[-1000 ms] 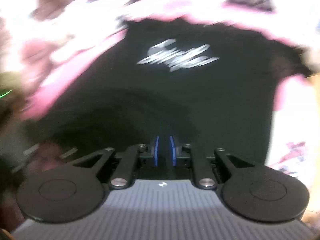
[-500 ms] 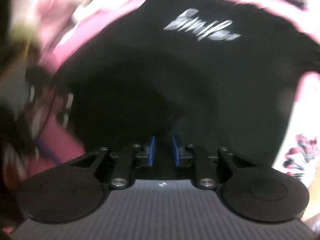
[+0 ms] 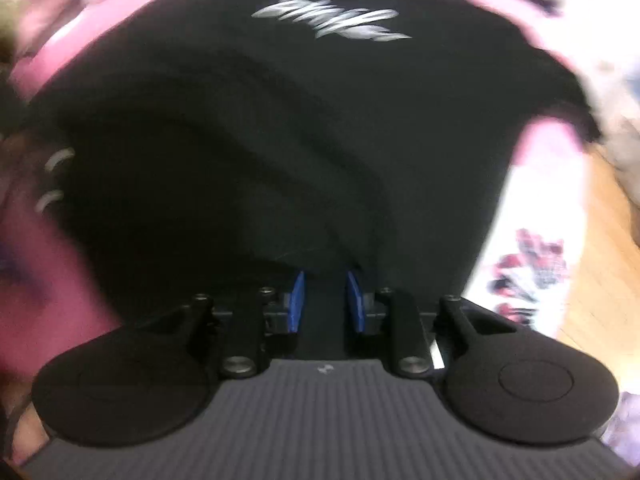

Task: Fold clothes

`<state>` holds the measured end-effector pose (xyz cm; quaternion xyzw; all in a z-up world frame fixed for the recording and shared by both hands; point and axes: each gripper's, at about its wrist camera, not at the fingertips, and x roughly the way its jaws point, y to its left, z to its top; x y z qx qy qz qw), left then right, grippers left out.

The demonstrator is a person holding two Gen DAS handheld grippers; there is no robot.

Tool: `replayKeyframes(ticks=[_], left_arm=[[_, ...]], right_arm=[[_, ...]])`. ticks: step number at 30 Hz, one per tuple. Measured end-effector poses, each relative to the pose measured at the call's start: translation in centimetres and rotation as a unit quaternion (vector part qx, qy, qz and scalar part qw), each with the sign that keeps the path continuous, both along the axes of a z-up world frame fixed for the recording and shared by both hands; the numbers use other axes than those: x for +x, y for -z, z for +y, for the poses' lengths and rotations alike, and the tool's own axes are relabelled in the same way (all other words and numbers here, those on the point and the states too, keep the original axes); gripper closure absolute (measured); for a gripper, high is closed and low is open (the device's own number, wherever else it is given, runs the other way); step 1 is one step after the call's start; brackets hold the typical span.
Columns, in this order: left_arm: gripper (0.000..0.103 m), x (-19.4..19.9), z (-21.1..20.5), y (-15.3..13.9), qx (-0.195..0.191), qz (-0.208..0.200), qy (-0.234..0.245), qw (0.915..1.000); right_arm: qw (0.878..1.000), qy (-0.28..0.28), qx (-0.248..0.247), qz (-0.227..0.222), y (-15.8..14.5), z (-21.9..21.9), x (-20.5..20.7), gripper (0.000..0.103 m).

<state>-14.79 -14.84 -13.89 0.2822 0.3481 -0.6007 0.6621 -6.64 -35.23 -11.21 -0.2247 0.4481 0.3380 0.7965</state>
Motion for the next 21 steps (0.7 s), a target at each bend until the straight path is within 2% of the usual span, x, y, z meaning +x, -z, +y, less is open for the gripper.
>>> replayKeyframes(ticks=[4, 5, 7, 8, 11, 12, 14, 15, 16, 19, 21], left_arm=[[0.061, 0.2, 0.4, -0.2, 0.0, 0.005, 0.001, 1.0], [0.061, 0.2, 0.5, -0.2, -0.002, 0.005, 0.001, 1.0], [0.061, 0.1, 0.4, -0.1, -0.002, 0.001, 0.002, 1.0], [0.061, 0.0, 0.4, -0.1, -0.001, -0.002, 0.006, 1.0], [0.061, -0.4, 0.4, -0.1, 0.0, -0.015, 0.018, 0.9997], [0.061, -0.4, 0.4, -0.1, 0.001, -0.019, 0.021, 0.9996], [0.061, -0.5, 0.5, -0.2, 0.002, -0.02, 0.022, 0.9995], [0.061, -0.4, 0.5, -0.2, 0.003, -0.017, 0.02, 0.9996], [0.061, -0.4, 0.6, -0.2, 0.003, -0.014, 0.017, 0.9998], [0.061, -0.5, 0.7, -0.1, 0.001, -0.014, 0.015, 0.9998], [0.06, -0.6, 0.7, 0.1, 0.0, -0.018, 0.02, 0.9996]], right_arm=[[0.996, 0.071, 0.047, -0.013, -2.8, -3.0, -0.2, 0.079], [0.996, 0.067, 0.06, 0.001, -3.3, -3.5, -0.5, 0.079], [0.997, -0.014, 0.059, 0.051, -3.1, -2.1, -2.3, 0.08], [0.996, -0.042, 0.047, 0.057, -2.5, -1.2, -2.8, 0.08], [0.998, -0.057, 0.013, 0.031, 0.1, 0.2, -2.9, 0.081], [0.999, -0.039, 0.006, 0.013, 0.4, 0.2, -2.6, 0.081], [0.998, 0.054, 0.011, -0.041, -1.0, -1.5, -1.5, 0.078], [0.995, 0.077, 0.023, -0.05, -1.7, -2.7, -1.5, 0.078], [0.995, 0.086, 0.04, -0.043, -2.2, -3.5, -1.7, 0.078], [0.994, 0.037, 0.097, 0.039, -2.6, -3.9, -2.6, 0.079], [0.998, -0.002, 0.052, 0.036, -1.4, -2.4, -3.5, 0.079]])
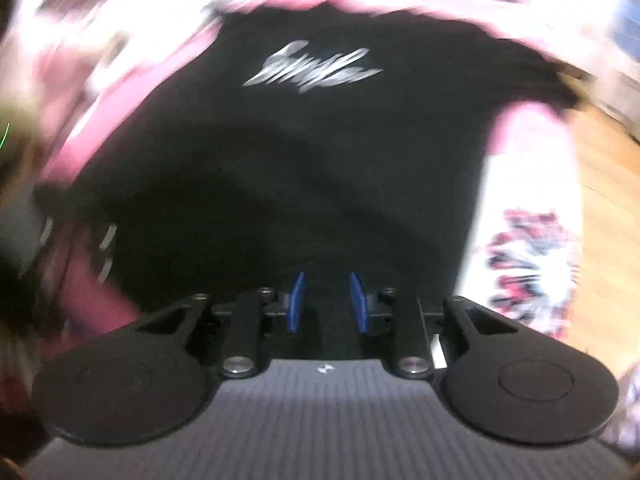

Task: Fold clothes

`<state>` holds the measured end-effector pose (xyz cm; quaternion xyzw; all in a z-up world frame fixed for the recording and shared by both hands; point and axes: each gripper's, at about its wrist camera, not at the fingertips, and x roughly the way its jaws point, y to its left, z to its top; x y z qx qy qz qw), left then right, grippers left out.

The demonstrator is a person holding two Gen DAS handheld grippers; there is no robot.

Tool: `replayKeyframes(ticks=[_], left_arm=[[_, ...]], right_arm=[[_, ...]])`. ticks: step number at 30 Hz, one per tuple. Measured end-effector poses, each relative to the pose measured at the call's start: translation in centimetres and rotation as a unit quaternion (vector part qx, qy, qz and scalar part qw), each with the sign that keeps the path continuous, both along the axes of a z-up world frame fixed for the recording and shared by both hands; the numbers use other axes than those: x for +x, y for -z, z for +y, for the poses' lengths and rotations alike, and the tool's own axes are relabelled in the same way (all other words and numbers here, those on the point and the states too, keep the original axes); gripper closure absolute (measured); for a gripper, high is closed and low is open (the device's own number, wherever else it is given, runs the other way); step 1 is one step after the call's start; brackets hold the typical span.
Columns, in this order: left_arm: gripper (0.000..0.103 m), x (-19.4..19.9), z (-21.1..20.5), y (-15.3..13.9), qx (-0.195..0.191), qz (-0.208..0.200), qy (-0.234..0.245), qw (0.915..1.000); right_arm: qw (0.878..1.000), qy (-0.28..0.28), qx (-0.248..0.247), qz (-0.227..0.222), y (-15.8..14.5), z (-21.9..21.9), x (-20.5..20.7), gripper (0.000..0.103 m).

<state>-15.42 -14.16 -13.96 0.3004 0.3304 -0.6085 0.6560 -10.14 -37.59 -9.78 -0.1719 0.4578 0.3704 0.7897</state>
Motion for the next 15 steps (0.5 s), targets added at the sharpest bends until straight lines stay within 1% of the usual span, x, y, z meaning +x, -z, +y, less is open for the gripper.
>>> replayKeyframes(ticks=[1, 3, 4, 5, 6, 7, 9, 10, 12, 13, 14, 15], left_arm=[[0.06, -0.1, 0.0, 0.0, 0.0, -0.004, 0.003, 1.0], [0.06, -0.1, 0.1, 0.0, 0.0, -0.007, 0.005, 1.0], [0.06, -0.1, 0.1, 0.0, -0.001, -0.006, 0.004, 1.0], [0.06, 0.0, 0.1, -0.1, -0.001, -0.005, 0.003, 1.0], [0.06, 0.0, 0.1, -0.1, -0.002, -0.005, 0.002, 1.0], [0.06, 0.0, 0.2, -0.1, -0.002, -0.004, 0.001, 1.0], [0.06, 0.0, 0.2, -0.1, -0.003, -0.003, 0.0, 1.0], [0.059, 0.0, 0.2, 0.0, -0.003, -0.004, 0.0, 1.0], [0.059, -0.1, 0.4, 0.0, -0.004, -0.007, 0.004, 1.0], [0.059, -0.2, 0.5, 0.0, -0.003, -0.01, 0.006, 0.9999], [0.059, -0.2, 0.5, -0.1, -0.002, -0.013, 0.008, 0.9999], [0.059, -0.2, 0.5, -0.1, 0.0, -0.012, 0.006, 0.9999]], right_arm=[[1.0, 0.009, -0.023, -0.01, 0.5, 0.0, -0.3, 0.079], [0.994, 0.091, -0.05, -0.036, 1.2, -2.3, -0.2, 0.079], [0.988, 0.136, -0.056, -0.045, 1.0, -3.6, -0.3, 0.078], [0.98, 0.184, -0.049, -0.049, 0.0, -5.1, -0.4, 0.077], [0.975, 0.212, -0.038, -0.052, -0.9, -6.5, -0.7, 0.077], [0.978, 0.201, -0.02, -0.05, -1.6, -6.7, -1.4, 0.077], [0.988, 0.149, 0.01, -0.032, -2.4, -4.7, -3.0, 0.077], [0.992, 0.119, 0.016, -0.025, -2.3, -3.5, -3.9, 0.079], [0.998, 0.061, -0.007, -0.017, -0.3, -0.7, -5.6, 0.08], [0.998, 0.05, -0.036, -0.023, 1.2, 1.1, -5.4, 0.08], [0.997, 0.051, -0.058, -0.028, 2.4, 1.8, -5.1, 0.079], [0.994, 0.071, -0.073, -0.031, 3.1, 0.9, -5.0, 0.079]])
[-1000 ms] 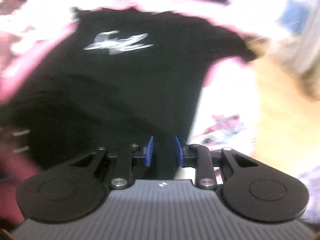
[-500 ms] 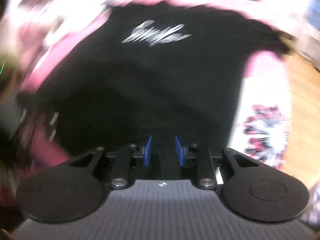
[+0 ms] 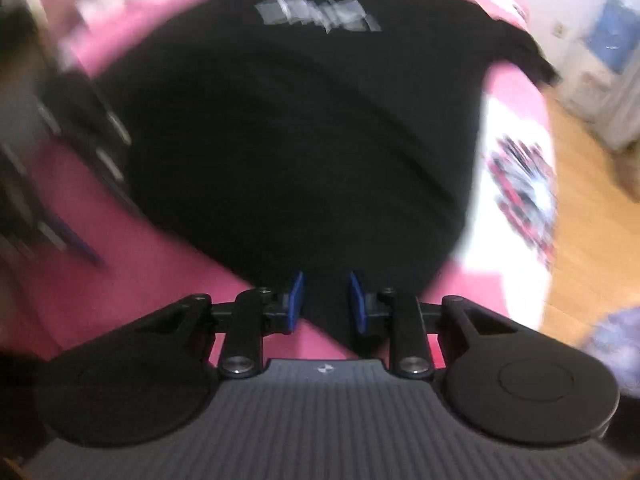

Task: Fold clothes

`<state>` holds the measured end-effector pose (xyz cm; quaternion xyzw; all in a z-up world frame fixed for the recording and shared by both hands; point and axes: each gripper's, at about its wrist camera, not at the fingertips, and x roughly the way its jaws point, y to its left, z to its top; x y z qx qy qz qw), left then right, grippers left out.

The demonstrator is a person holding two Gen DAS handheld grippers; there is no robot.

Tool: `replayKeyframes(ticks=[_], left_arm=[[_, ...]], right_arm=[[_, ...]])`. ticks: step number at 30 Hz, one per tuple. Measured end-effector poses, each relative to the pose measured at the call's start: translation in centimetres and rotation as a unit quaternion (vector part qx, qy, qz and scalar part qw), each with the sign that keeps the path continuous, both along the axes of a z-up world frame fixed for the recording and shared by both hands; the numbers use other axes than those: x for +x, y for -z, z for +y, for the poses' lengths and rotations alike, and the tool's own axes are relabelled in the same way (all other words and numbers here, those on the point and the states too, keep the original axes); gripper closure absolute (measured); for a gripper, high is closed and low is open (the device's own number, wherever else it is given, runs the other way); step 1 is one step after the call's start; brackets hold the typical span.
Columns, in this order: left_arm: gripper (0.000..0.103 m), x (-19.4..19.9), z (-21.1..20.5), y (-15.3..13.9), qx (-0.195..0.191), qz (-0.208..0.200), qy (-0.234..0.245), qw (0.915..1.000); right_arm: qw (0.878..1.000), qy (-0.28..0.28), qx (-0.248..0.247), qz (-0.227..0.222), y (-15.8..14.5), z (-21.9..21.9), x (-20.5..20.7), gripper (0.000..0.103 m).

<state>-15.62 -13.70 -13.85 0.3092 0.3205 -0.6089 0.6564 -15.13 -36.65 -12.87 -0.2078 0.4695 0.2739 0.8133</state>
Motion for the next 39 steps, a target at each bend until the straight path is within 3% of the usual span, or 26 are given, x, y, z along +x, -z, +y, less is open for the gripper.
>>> replayKeyframes(ticks=[2, 5, 8, 12, 15, 19, 23, 28, 30, 33, 35, 37, 39], left_arm=[[0.059, 0.0, 0.0, -0.1, 0.002, 0.001, -0.004, 1.0], [0.059, -0.1, 0.0, 0.0, 0.002, 0.0, -0.006, 1.0], [0.057, -0.3, 0.0, 0.1, 0.003, -0.004, -0.003, 1.0], [0.057, -0.4, 0.0, -0.2, 0.008, -0.008, -0.003, 0.9999], [0.058, -0.1, 0.9, -1.0, 0.006, 0.014, -0.02, 0.9997], [0.058, -0.1, 3.3, -2.5, -0.003, 0.032, -0.028, 0.9991], [0.057, -0.2, 5.9, -3.6, 0.013, 0.039, -0.066, 0.997], [0.059, 0.3, 8.6, -2.9, 0.037, 0.048, -0.175, 0.9827], [0.059, 0.2, 9.2, -2.6, 0.049, 0.058, -0.19, 0.9789], [0.06, -0.1, 10.6, -2.2, 0.078, 0.077, -0.208, 0.972], [0.06, -0.1, 11.8, -2.6, 0.08, 0.088, -0.224, 0.9674], [0.06, 0.6, 13.4, -3.2, 0.07, 0.098, -0.246, 0.9618], [0.06, 1.9, 15.0, -4.1, 0.045, 0.117, -0.27, 0.9546]], right_arm=[[0.998, 0.062, 0.005, -0.001, -0.3, -2.5, 0.3, 0.077], [0.994, 0.107, -0.013, -0.024, -2.2, -3.8, 0.1, 0.076], [0.997, 0.065, 0.039, -0.025, -3.1, -1.5, 0.3, 0.076], [0.999, -0.02, 0.037, -0.023, -1.1, 2.4, -0.4, 0.078], [1.0, 0.012, 0.007, -0.006, -0.9, -1.0, -1.4, 0.077], [0.998, 0.063, -0.025, -0.013, -3.5, -4.0, -1.3, 0.078], [0.997, 0.043, 0.061, -0.019, -5.0, -2.0, -1.6, 0.078], [0.992, -0.032, 0.12, -0.016, -2.6, 4.5, -0.2, 0.078], [0.99, -0.064, 0.125, -0.008, -1.9, 6.7, -0.3, 0.079], [0.994, -0.094, 0.064, -0.005, -1.3, 5.9, 0.2, 0.079], [0.995, -0.081, 0.054, 0.013, -1.5, 4.3, 1.0, 0.079], [0.997, -0.06, 0.044, 0.029, -2.5, 3.0, 1.9, 0.079], [0.998, -0.048, 0.04, 0.014, -4.0, 2.4, 2.4, 0.078]])
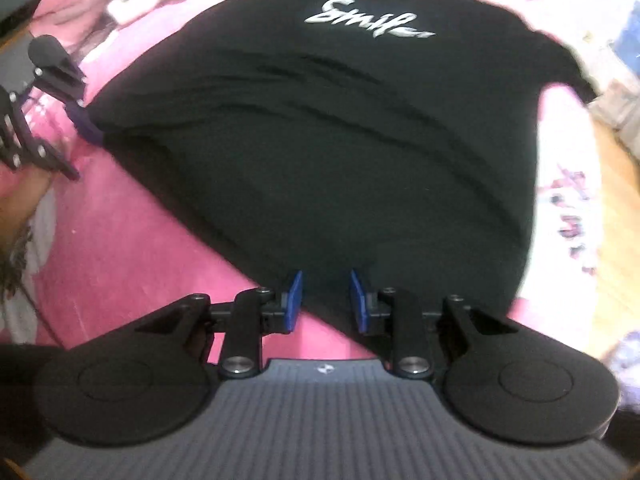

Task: Fold clothes

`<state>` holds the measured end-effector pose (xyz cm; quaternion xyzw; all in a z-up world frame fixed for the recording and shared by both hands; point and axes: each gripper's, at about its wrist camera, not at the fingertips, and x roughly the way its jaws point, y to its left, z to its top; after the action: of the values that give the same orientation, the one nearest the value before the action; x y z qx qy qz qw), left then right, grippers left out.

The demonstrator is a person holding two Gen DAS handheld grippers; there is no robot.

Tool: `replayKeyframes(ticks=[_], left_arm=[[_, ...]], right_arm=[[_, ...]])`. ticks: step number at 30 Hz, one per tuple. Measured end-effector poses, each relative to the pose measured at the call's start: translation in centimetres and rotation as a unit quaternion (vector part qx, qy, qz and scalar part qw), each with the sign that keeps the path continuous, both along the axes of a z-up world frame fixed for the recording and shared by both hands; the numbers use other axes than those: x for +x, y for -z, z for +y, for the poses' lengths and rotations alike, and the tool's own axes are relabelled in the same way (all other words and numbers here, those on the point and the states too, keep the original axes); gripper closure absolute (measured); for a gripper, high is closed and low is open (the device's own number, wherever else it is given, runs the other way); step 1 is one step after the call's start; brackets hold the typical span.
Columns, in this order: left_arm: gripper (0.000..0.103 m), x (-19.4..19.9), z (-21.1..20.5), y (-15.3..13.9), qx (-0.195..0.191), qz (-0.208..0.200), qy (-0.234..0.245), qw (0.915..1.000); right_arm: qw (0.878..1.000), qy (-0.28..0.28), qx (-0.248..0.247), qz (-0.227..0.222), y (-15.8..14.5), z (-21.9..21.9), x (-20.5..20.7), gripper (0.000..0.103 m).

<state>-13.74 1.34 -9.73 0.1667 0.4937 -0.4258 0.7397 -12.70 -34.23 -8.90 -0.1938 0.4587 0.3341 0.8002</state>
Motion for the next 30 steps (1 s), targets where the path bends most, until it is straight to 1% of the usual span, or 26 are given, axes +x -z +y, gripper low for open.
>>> replayKeyframes(ticks=[2, 4, 6, 8, 11, 13, 15, 16, 18, 19, 23, 24, 27, 29, 30], left_arm=[[0.06, 1.8, 1.0, -0.8, -0.033, 0.015, -0.027, 0.999], [0.063, 3.5, 1.0, -1.1, -0.045, 0.011, -0.035, 0.9983], [0.066, 5.2, 1.0, -1.5, -0.056, 0.007, -0.043, 0.9975], [0.067, 5.8, 0.7, -2.1, -0.053, -0.009, -0.035, 0.998], [0.068, 5.9, 0.4, -2.5, -0.051, -0.015, -0.023, 0.9983], [0.069, 5.7, 0.3, -2.3, -0.046, -0.015, -0.018, 0.9987], [0.073, 5.6, 0.5, -1.9, -0.034, -0.017, -0.013, 0.9992], [0.073, 5.6, 0.7, -1.7, -0.023, -0.021, -0.013, 0.9994], [0.074, 5.9, 1.3, -1.3, -0.005, -0.024, -0.017, 0.9996], [0.076, 6.1, 1.7, -1.1, 0.004, -0.024, -0.021, 0.9995], [0.076, 6.4, 1.9, -1.2, -0.002, -0.021, -0.022, 0.9995], [0.076, 6.3, 1.7, -1.1, -0.007, -0.022, -0.016, 0.9996], [0.076, 6.0, 0.1, -0.5, -0.02, -0.02, 0.019, 0.9994], [0.077, 5.7, -0.9, 0.4, -0.003, -0.03, 0.039, 0.9988], [0.081, 5.8, -0.9, 1.0, 0.022, -0.047, 0.043, 0.9977]], right_arm=[[0.999, 0.015, 0.029, -0.006, -0.9, 0.1, 0.6, 0.078], [0.998, 0.017, 0.059, -0.006, -1.1, 1.1, 0.9, 0.078], [0.997, 0.002, 0.08, -0.009, -1.0, 2.9, 1.0, 0.078], [0.995, -0.027, 0.099, -0.009, -0.6, 5.4, 1.1, 0.078], [0.989, -0.069, 0.13, 0.006, 0.6, 9.8, 1.6, 0.081], [0.984, -0.096, 0.147, 0.018, 0.8, 11.9, 1.1, 0.083], [0.976, -0.126, 0.171, 0.036, 0.4, 13.4, -0.5, 0.085], [0.973, -0.144, 0.176, 0.04, 0.3, 14.1, -1.1, 0.085], [0.969, -0.176, 0.167, 0.04, 0.6, 15.5, -2.1, 0.087], [0.969, -0.187, 0.16, 0.038, 0.8, 16.0, -2.5, 0.087], [0.976, -0.183, 0.116, 0.034, 2.5, 16.7, -2.7, 0.09], [0.977, -0.182, 0.107, 0.032, 2.9, 16.9, -2.7, 0.091], [0.978, -0.176, 0.11, 0.036, 3.2, 17.2, -2.5, 0.091], [0.978, -0.174, 0.109, 0.039, 3.1, 17.3, -2.4, 0.091], [0.978, -0.175, 0.108, 0.037, 3.0, 17.3, -2.5, 0.091]])
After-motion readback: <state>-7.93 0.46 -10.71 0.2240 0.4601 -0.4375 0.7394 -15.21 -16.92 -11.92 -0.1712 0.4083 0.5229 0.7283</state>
